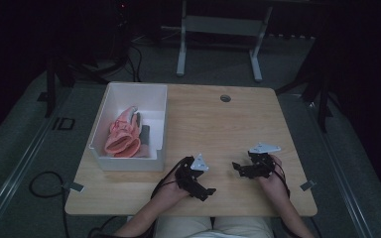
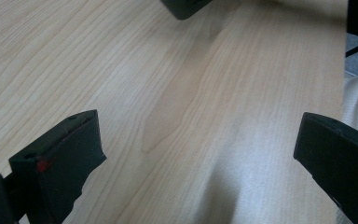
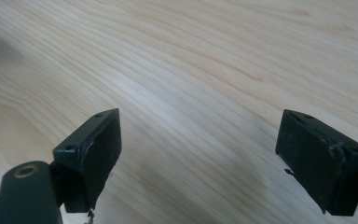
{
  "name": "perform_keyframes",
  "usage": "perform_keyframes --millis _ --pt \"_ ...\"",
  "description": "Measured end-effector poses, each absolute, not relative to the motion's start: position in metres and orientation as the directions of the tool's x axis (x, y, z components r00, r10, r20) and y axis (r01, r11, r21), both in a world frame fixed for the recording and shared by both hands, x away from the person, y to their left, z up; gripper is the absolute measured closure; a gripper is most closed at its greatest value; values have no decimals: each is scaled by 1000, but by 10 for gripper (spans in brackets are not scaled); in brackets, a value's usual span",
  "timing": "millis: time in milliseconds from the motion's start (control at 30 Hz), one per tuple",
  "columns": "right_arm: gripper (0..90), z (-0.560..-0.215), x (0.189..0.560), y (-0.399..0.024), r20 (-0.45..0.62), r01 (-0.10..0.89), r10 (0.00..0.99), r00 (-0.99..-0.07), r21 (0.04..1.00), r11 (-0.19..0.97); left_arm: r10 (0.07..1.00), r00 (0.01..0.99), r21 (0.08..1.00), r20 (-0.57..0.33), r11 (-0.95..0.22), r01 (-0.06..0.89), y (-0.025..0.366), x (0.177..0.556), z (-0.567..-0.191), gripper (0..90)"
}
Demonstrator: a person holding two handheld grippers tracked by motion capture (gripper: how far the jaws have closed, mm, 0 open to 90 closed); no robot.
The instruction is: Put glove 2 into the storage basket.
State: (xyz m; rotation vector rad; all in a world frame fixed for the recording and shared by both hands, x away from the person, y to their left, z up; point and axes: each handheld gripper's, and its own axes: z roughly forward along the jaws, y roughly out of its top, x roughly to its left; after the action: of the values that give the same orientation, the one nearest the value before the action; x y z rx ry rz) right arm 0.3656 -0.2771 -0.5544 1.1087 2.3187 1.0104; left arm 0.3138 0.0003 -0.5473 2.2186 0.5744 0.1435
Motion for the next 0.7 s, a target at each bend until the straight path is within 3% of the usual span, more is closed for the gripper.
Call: perform_keyframes --millis 433,700 --pt "139 -564 366 -296 -25 530 840 -543 765 365 490 862 768 -132 -499 401 13 318 -555 7" --pt "139 -565 367 -301 -29 528 843 -537 767 363 505 856 770 -109 -502 393 16 314 -558 7"
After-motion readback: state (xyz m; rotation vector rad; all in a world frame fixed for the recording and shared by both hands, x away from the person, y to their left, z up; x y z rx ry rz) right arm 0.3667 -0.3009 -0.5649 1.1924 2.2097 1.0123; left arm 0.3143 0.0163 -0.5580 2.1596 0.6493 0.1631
